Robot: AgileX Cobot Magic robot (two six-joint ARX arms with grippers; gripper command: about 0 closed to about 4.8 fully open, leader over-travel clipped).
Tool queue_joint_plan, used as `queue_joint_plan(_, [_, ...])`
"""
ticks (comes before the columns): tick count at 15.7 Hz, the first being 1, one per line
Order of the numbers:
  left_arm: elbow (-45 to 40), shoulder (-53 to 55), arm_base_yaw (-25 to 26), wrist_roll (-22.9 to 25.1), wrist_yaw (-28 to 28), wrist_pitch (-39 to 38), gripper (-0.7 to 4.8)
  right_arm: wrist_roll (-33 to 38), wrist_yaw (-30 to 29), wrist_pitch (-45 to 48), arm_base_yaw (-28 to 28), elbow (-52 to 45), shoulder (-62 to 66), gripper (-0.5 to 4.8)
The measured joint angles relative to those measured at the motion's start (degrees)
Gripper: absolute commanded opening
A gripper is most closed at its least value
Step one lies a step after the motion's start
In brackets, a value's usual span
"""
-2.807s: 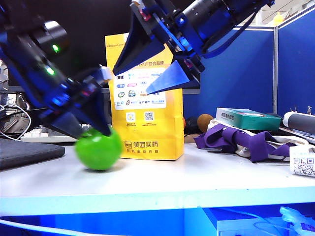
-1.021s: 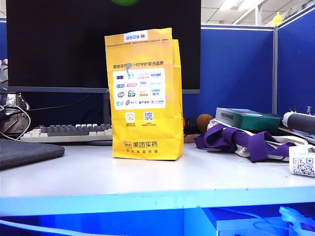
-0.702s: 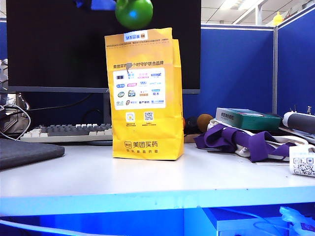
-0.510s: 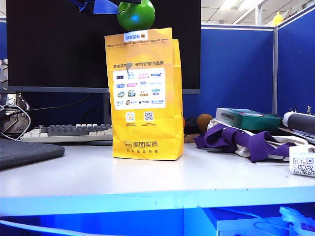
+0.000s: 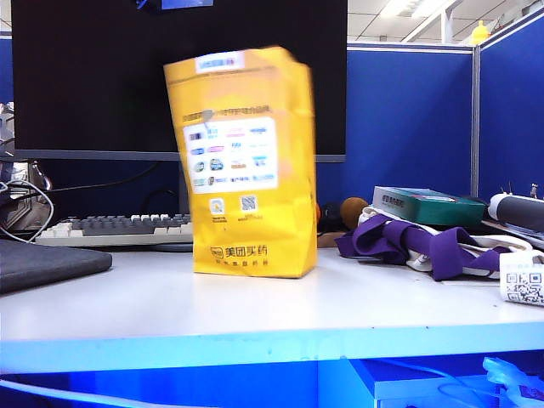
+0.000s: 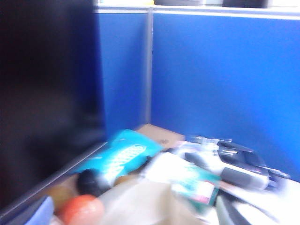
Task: Pick up the green apple and throw it into the yellow paper bag.
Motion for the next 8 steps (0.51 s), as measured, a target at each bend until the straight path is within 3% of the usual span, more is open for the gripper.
queue_joint_plan(2, [0.13,-1.38,0.02,-0.74,11.72,-1.92,4.79,0.0,0.42,-0.04,0.0,0.0,-0.15,4.79])
queue_joint_plan(3, [0.2,-6.36,-0.15,-0.24,13.94,-6.27,4.79,-0.04,4.74,-0.04,-0.48,-0.04,-1.44,4.79])
queue_joint_plan(4, [0.37,-9.4,-0.11,2.75,11.58,-10.38,4.79,-0.44,7.43,0.0,-0.57,-0.11,-2.54,4.79])
queue_joint_plan(5, [0.7,-13.53,-0.02,10.05,5.33,-17.49,4.79,-1.62,10.23,0.26,-0.79,-0.11,-4.28,4.79])
queue_joint_plan(6, [0.81,-18.16,-0.02,18.53,-7.21,-26.82,4.79,-3.19,12.87,1.27,-0.9,-0.11,-7.06,4.79])
queue_joint_plan(7, [0.7,-20.7,-0.02,22.08,-15.5,-34.21,4.79,-3.93,13.62,1.66,-1.18,-0.11,-9.49,4.79])
queue_joint_plan(8, [-1.18,-24.41,1.07,23.71,-17.99,-41.55,4.79,-4.79,14.1,1.79,-1.4,-0.46,-12.63,4.79])
